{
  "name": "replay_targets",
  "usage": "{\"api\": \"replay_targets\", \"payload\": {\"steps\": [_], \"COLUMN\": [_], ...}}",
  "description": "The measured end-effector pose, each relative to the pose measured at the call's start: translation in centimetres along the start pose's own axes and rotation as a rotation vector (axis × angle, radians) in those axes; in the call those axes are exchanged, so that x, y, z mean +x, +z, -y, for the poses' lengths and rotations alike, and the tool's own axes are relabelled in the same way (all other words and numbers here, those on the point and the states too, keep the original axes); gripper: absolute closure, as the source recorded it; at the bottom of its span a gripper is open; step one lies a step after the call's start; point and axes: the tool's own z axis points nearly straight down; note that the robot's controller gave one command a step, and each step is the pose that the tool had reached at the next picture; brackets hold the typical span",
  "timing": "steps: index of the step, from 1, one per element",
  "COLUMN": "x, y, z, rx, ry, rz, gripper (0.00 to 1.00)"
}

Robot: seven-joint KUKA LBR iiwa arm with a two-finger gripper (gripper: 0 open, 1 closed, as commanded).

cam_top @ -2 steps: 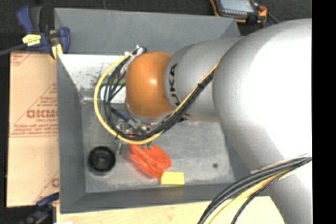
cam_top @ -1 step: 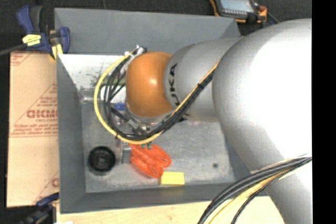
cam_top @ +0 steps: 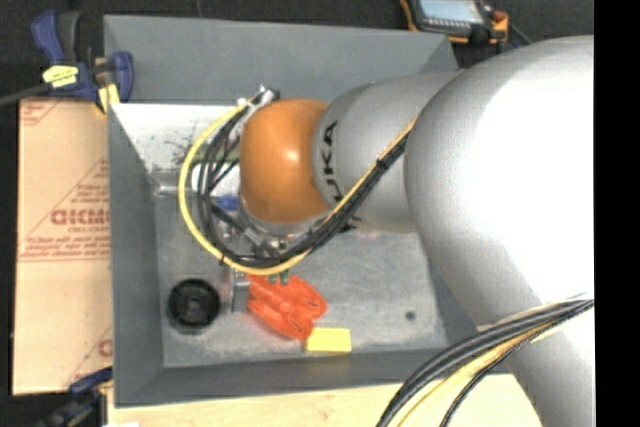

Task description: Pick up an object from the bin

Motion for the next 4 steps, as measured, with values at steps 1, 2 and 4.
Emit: {"api": "replay_targets", "payload": {"steps": [1, 2, 4], "x": [1.9, 2.7, 4.8], "y": [0.7, 1.1, 1.3], "z": [3.4, 6.2, 11.4], "rx": [0.0, 0.004, 0.002], "ry": [-0.037, 0.003, 0.182], "rz": [0.003, -0.003, 0.001], "gripper": [0.0, 0.0, 1.0]}}
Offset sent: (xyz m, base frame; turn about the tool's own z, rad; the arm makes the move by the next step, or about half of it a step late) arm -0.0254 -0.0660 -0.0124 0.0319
